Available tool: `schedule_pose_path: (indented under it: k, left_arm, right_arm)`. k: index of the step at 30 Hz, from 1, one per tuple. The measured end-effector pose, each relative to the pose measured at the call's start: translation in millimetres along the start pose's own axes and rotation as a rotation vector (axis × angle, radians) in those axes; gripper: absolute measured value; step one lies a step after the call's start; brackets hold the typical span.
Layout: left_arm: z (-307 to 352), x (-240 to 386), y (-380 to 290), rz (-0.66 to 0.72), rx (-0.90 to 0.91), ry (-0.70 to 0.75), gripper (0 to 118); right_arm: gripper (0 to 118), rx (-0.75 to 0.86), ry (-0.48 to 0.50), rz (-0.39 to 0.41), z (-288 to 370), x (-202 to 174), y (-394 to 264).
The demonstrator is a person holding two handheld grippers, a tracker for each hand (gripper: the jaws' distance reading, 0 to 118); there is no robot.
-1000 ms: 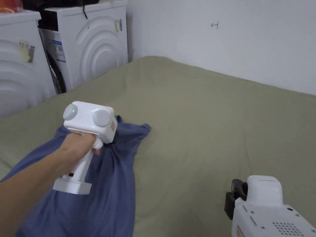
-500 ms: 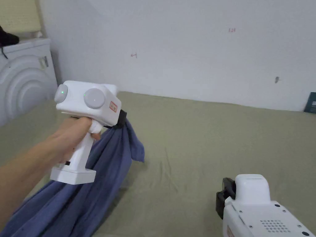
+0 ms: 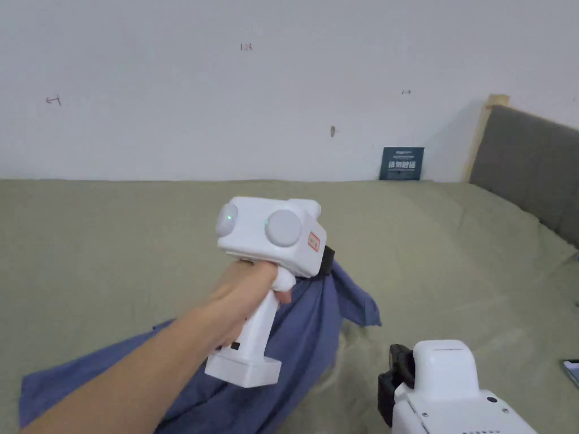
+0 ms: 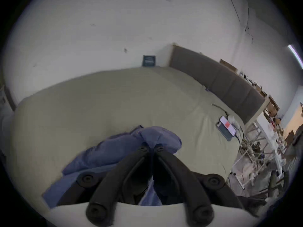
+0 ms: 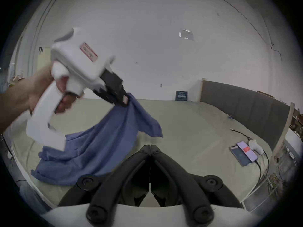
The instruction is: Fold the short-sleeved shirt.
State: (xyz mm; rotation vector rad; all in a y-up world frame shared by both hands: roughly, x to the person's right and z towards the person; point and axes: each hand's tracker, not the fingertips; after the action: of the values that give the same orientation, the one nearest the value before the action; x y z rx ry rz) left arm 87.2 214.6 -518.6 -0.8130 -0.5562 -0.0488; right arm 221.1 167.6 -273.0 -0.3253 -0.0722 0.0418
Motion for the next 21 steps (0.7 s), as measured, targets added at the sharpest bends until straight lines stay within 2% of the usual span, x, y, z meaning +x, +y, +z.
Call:
schedule_pose_path:
  k: [3,6,9,10,11,12,13,14,16,17,19,20,21]
  left_arm:
    - [-67.0,-2.0,-25.8,0.042,-0.122,-0.03,2]
    - [-119.1,-7.4,-48.9,0.072,-0.207,0.006,2]
    - [-133.3,-11.4,-58.0,0.069,-0.213,-0.005,4]
    - [-133.3,-14.1,-57.9,0.074,-0.207,-0.007,11]
    - [-130.6,-16.7,-56.0,0.073,-0.197,-0.027,42]
    - [-122.9,-14.3,-56.5,0.061,-0.184,-0.024,83]
    - [-116.6,-14.3,-56.8,0.034,-0.157,-0.005,115]
    - [-109.7,-15.4,-57.6,0.025,-0.137,0.032,118]
    - [-67.2,-17.2,-62.3,0.029,-0.041,0.07,112]
    - [-44.0,-20.9,-66.3,0.023,-0.042,0.062,106]
    - [5.6,-28.2,-78.0,0.024,0.049,0.117,86]
    - [7.4,-33.9,-80.4,0.008,0.073,0.125,79]
    - [32.4,-39.2,-90.0,0.004,0.12,0.156,79]
  right_arm:
    - [1,-0.035,-0.033,-0.016,-10.1,13.7,-10.4]
    - [1,-0.069,-0.058,-0.028,-22.7,23.2,-19.8]
    - [1,-0.092,-0.067,-0.031,-32.7,29.1,-25.1]
    - [1,-0.093,-0.066,-0.031,-34.8,30.2,-26.0]
    - [1,-0.096,-0.068,-0.033,-37.2,30.6,-26.3]
    - [1,-0.097,-0.066,-0.035,-38.7,30.7,-26.2]
    - [1,-0.097,-0.064,-0.036,-38.9,30.0,-26.0]
    - [1,-0.096,-0.064,-0.035,-39.3,28.7,-25.7]
    - [1,-0.092,-0.058,-0.033,-37.0,25.9,-24.0]
    - [1,-0.088,-0.052,-0.037,-35.2,24.7,-23.4]
    - [1,-0.086,-0.042,-0.042,-32.0,20.3,-20.8]
    - [1,-0.075,-0.031,-0.041,-29.0,17.0,-19.8]
    - [1,-0.07,-0.028,-0.036,-24.8,13.5,-18.4]
